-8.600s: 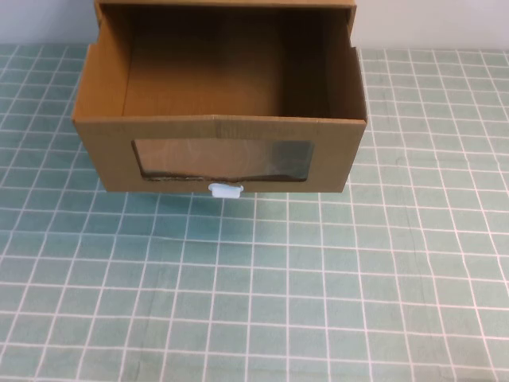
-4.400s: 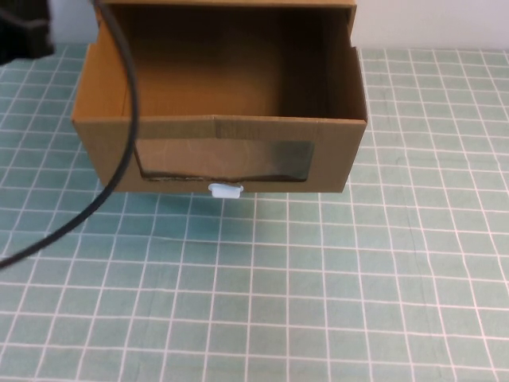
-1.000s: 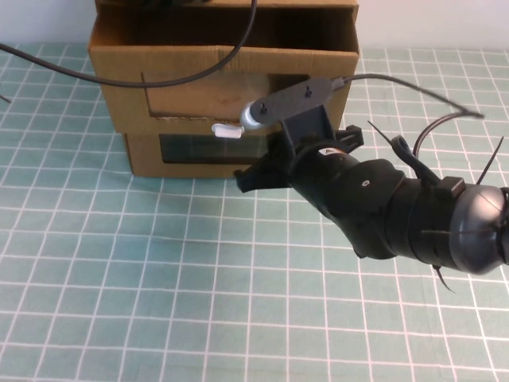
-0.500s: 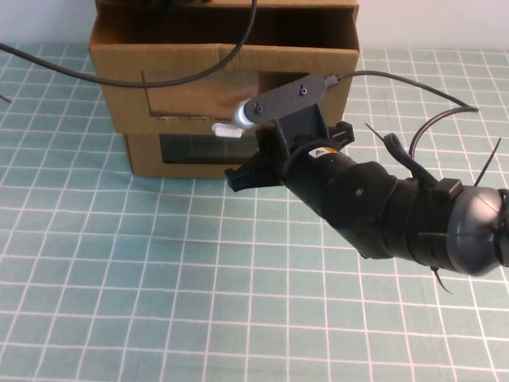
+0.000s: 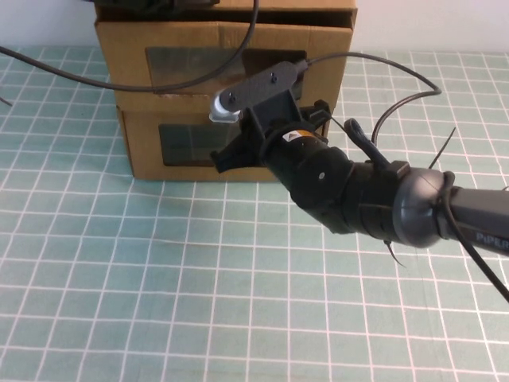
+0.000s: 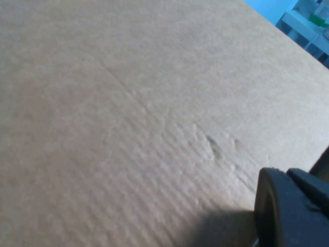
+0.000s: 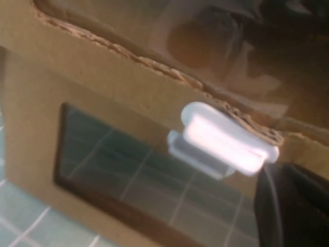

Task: Close the shoe box
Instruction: Close the shoe box with your right arm

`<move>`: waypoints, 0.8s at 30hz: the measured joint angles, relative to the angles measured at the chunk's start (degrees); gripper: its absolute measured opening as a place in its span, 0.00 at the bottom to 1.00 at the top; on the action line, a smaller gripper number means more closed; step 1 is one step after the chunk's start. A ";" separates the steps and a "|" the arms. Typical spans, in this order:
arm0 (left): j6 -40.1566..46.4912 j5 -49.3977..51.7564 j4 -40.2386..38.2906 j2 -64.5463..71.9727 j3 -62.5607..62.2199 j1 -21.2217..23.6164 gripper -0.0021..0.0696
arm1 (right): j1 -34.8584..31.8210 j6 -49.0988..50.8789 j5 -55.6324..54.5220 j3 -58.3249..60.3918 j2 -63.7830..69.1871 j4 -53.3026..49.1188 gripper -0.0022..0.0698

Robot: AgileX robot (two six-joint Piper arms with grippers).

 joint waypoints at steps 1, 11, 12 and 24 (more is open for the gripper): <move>0.00 0.00 -0.04 0.00 0.00 0.00 0.02 | -0.44 0.00 0.00 -0.62 0.48 -0.04 0.01; 0.00 -0.43 -0.16 0.00 0.00 0.00 0.02 | -4.04 -0.09 5.51 -5.83 3.28 -0.33 0.01; 0.00 -0.43 -0.16 0.00 0.00 0.00 0.02 | -4.20 -0.09 5.90 -5.92 3.28 -0.33 0.01; -0.09 1.04 0.01 -2.42 0.00 2.21 0.02 | -5.32 -6.18 13.78 -5.56 0.83 -0.42 0.01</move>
